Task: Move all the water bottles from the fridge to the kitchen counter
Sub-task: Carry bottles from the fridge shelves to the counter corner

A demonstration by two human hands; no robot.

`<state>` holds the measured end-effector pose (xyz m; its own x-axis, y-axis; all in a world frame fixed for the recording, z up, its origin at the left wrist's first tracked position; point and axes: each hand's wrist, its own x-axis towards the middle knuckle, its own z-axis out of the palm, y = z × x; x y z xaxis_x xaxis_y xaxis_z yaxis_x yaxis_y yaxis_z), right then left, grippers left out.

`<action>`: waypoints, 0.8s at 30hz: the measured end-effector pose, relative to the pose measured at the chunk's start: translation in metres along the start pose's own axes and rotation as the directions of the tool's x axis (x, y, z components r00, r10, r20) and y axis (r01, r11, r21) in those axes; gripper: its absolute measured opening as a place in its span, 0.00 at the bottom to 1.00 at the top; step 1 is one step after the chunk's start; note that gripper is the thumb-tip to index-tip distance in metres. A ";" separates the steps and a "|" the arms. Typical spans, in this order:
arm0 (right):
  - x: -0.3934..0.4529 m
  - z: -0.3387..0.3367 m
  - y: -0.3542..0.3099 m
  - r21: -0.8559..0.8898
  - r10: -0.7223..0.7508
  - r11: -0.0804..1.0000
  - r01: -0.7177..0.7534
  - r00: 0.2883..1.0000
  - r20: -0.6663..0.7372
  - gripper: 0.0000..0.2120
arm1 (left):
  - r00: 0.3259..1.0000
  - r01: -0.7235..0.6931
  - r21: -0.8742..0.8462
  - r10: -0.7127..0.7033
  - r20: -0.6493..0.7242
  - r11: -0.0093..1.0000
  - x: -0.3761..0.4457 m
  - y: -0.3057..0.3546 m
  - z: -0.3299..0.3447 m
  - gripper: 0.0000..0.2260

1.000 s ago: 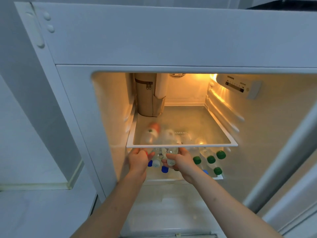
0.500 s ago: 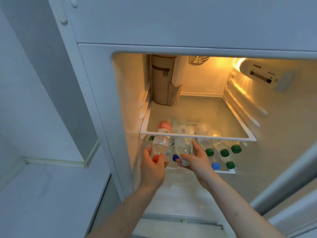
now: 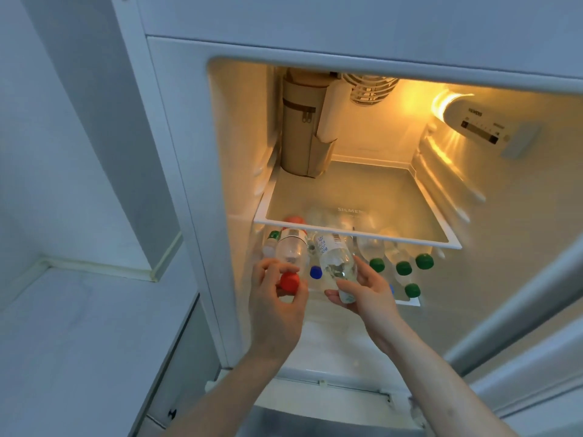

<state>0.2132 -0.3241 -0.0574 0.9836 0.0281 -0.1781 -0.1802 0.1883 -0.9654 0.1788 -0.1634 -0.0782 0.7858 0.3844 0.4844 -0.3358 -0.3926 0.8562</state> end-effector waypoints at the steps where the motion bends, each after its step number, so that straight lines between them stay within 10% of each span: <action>1: -0.002 -0.002 0.000 0.008 -0.001 1.000 0.001 1.000 0.009 0.28 | 1.000 -0.024 0.019 0.024 0.000 1.000 -0.001 0.003 -0.001 0.12; 15: -0.065 -0.051 -0.016 -0.145 -0.010 0.989 0.020 0.997 0.073 0.27 | 0.990 -0.018 0.274 0.055 -0.128 0.961 -0.062 0.059 -0.054 0.09; 24: -0.096 -0.052 -0.026 -0.631 -0.247 0.663 0.402 0.914 0.323 0.13 | 0.982 0.187 0.494 -0.170 -0.080 0.849 -0.123 0.069 -0.099 0.07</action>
<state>0.1236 -0.3824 -0.0248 0.9453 0.2960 0.1371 0.2721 -0.4835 -0.8320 0.0076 -0.1550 -0.0608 0.7874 0.5109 0.3450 0.1181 -0.6743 0.7289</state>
